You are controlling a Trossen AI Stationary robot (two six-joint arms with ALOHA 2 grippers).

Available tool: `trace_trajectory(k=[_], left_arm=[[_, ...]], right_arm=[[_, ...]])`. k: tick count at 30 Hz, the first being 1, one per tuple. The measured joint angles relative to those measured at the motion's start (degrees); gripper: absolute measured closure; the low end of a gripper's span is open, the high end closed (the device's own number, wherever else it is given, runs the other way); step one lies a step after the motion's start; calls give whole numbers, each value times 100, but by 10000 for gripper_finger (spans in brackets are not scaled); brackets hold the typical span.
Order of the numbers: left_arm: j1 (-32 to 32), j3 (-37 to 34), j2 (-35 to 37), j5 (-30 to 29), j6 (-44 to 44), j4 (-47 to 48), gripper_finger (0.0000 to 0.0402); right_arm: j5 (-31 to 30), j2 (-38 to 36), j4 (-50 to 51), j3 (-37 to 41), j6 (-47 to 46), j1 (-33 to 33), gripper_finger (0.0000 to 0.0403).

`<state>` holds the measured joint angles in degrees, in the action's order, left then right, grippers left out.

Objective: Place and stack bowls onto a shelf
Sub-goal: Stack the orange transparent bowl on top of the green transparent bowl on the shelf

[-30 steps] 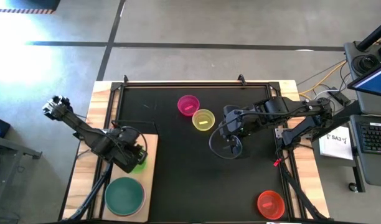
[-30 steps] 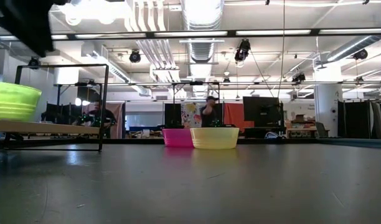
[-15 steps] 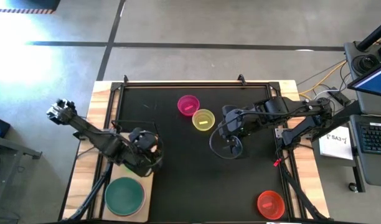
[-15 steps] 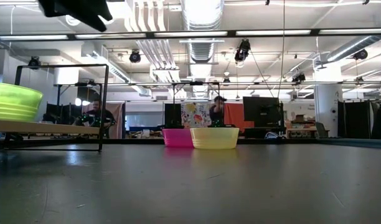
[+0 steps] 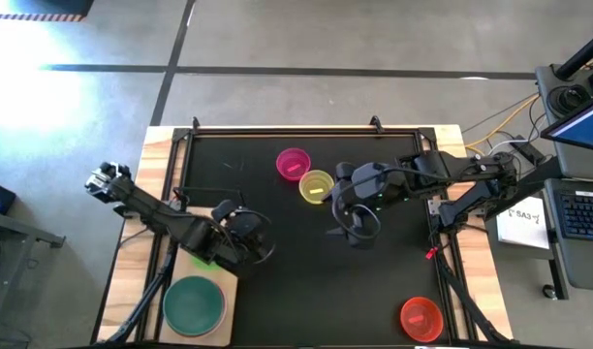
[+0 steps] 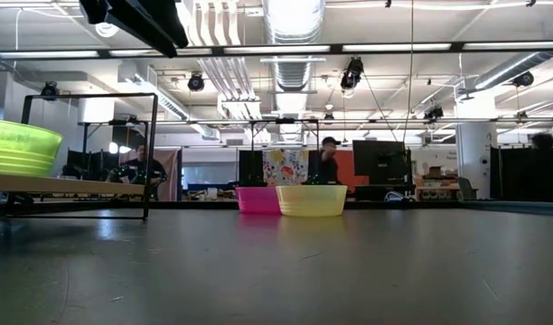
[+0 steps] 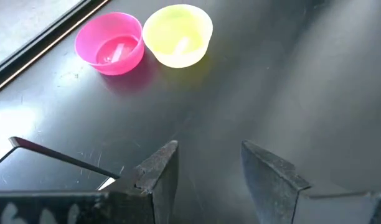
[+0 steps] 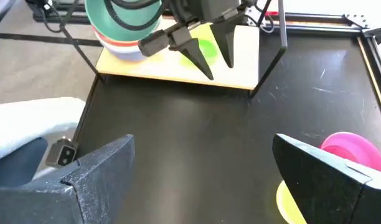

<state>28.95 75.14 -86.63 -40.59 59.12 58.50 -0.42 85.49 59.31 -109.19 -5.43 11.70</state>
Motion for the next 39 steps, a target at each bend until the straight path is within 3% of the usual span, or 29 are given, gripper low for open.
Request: trace_trajectory(k=[12,18,22,27,39], left_arm=[[-9,-12,11,-58,79,-4,246],[-9,-16,9,-73,112,-7,246],[-20,-16,11,-75,112,-7,246],[-19,-19,11,-78,14,-13,246],[-28,-16,35,-93,-523,-9,246]], right_arm=[[-520,-1,-139,-2,-182,0,33],[-1716,-2,1209,-2,-690,-50,33],[-2177,14,2170,21,-1743,-203,33],[-1862,-7,3056,268,-2991,-286,33],[536,-191,3065,2777,-4160,29,34]])
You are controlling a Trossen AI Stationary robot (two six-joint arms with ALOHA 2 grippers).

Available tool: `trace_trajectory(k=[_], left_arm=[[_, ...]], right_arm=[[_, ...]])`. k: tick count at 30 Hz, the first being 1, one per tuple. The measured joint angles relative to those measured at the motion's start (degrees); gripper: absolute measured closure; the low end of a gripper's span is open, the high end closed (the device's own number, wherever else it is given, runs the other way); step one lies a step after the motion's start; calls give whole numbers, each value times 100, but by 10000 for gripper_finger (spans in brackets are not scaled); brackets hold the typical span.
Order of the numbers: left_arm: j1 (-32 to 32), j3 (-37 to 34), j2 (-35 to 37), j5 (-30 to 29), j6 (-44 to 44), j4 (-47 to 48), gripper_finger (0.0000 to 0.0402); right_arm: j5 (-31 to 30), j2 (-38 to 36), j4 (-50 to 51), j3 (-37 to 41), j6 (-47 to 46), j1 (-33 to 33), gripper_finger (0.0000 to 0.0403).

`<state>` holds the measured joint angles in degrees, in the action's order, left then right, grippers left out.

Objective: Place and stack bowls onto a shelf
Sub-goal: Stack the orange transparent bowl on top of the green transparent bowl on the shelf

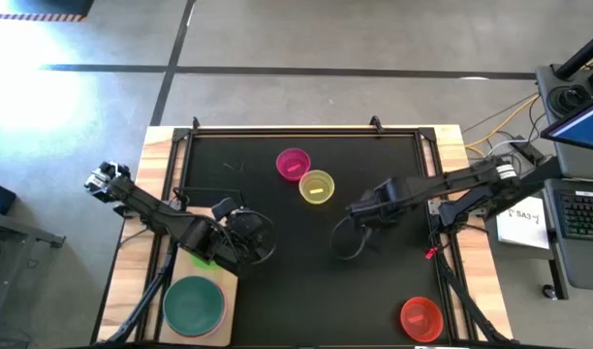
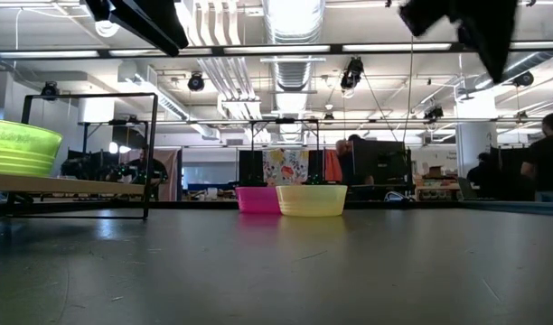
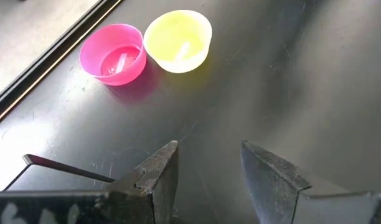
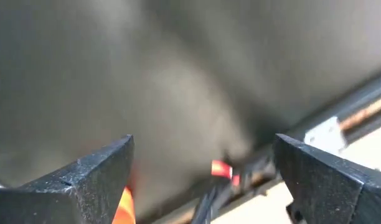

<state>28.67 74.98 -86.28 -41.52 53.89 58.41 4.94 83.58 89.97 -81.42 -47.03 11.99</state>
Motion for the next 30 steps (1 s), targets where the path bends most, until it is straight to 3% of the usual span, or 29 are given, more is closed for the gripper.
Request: trace_trajectory(k=[6,13,24,30], left_arm=[[-2,0,0,-98,-46,4,246],[-47,0,13,-222,-48,7,246],[-208,0,93,-360,-94,13,246],[-436,0,301,-424,-49,-8,246]], right_arm=[[860,-257,-565,1041,-524,795,39],[1368,-741,-2366,2022,-1488,1912,40],[1642,-891,-4166,3061,-1348,3281,40],[1644,-608,-4430,3308,-1261,3721,40]])
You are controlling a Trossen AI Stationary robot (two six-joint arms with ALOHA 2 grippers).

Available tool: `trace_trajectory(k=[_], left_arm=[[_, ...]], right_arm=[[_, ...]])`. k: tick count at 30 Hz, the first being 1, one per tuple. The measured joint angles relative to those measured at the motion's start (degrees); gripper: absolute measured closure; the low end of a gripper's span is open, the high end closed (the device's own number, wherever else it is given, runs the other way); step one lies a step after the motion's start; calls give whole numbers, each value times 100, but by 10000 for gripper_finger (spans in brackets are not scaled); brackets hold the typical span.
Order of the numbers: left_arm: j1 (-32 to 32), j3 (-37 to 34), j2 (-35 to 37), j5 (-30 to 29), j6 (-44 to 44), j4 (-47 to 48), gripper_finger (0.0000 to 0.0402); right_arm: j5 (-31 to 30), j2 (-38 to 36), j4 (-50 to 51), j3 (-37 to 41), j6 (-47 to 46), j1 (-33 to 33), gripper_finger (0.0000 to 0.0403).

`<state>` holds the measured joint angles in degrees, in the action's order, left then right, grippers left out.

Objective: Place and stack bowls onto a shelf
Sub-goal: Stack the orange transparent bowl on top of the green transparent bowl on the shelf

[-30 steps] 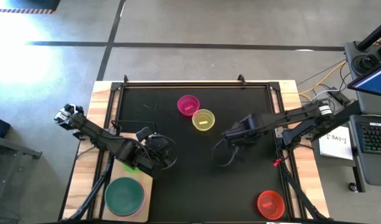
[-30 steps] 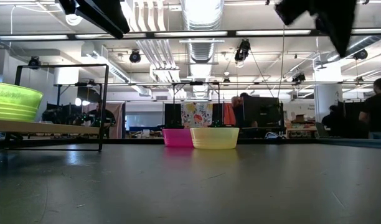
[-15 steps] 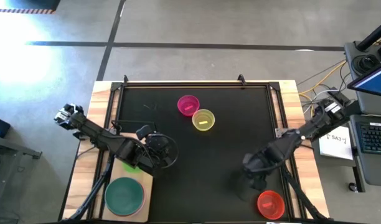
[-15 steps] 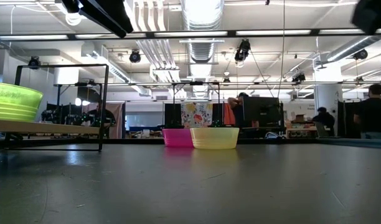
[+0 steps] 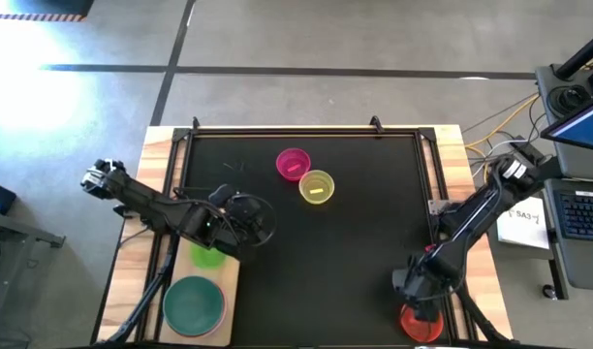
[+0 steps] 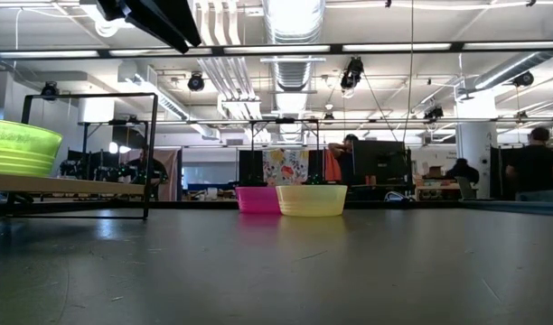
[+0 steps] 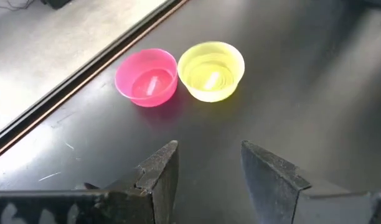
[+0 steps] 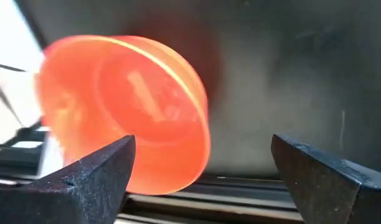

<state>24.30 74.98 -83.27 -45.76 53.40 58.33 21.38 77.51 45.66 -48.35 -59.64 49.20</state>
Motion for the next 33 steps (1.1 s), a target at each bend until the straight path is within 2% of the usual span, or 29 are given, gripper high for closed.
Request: trace_trajectory(k=[7,10,14,23,33], left_arm=[[-97,0,104,-24,-21,-282,246],[-97,0,104,-24,-21,-326,246],[-97,0,104,-24,0,-339,246],[-97,0,104,-24,3,-372,246],[-97,0,104,-31,-39,-373,246]], right_arm=[[-317,422,-26,7,246,154,43],[-310,541,-130,7,314,154,66],[-299,651,-345,7,519,154,127],[-160,955,-644,5,656,154,305],[157,1131,-678,-1,539,84,382]])
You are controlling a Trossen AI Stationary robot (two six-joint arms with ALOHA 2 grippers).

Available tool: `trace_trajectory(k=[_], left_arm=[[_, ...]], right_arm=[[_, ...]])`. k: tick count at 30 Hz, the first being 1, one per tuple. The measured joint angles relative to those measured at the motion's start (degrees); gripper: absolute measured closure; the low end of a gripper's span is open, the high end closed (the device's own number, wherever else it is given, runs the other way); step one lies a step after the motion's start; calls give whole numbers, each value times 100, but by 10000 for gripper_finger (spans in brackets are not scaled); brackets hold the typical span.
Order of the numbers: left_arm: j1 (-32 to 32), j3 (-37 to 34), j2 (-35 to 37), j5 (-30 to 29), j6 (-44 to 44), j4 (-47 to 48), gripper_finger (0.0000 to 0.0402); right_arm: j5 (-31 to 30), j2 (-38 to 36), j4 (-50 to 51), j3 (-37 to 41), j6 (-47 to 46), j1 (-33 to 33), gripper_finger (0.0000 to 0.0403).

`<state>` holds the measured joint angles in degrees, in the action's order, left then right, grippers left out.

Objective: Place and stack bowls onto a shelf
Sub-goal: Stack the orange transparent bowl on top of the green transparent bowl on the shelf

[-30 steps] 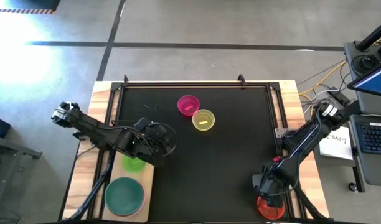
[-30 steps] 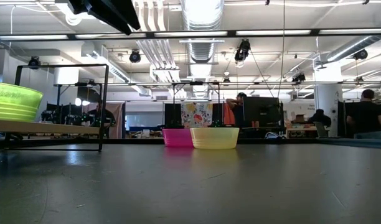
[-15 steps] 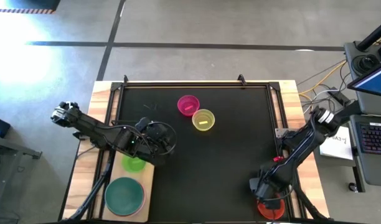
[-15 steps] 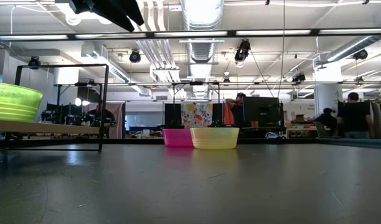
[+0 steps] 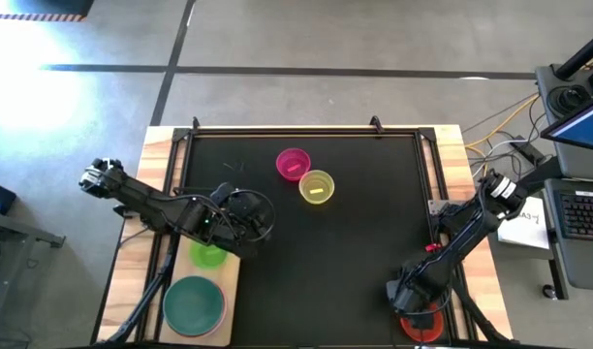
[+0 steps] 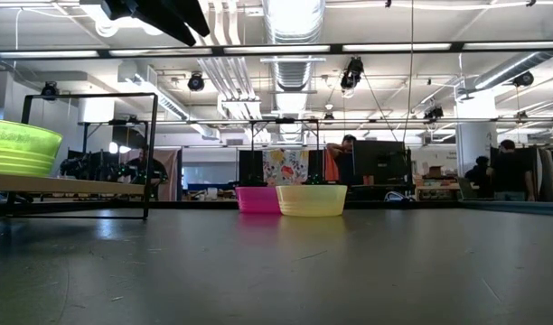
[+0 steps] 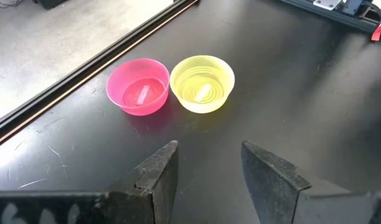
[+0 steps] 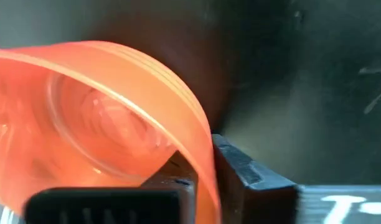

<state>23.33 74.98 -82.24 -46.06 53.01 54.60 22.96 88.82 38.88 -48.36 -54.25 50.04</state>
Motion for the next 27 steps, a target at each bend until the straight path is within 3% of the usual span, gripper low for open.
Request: trace_trajectory(k=[8,14,21,27], left_arm=[[0,0,-2,-7,-46,-19,246],[-19,0,-2,-7,-56,-62,246],[-24,0,-4,-10,-599,-147,246],[-85,0,-7,-11,-918,-196,246]], right_arm=[[-84,-365,140,4,-205,-234,394],[-1272,-523,299,4,-17,-963,394],[-3438,-689,279,-192,1088,-2389,394],[-4114,-707,208,-1043,2738,-3825,394]])
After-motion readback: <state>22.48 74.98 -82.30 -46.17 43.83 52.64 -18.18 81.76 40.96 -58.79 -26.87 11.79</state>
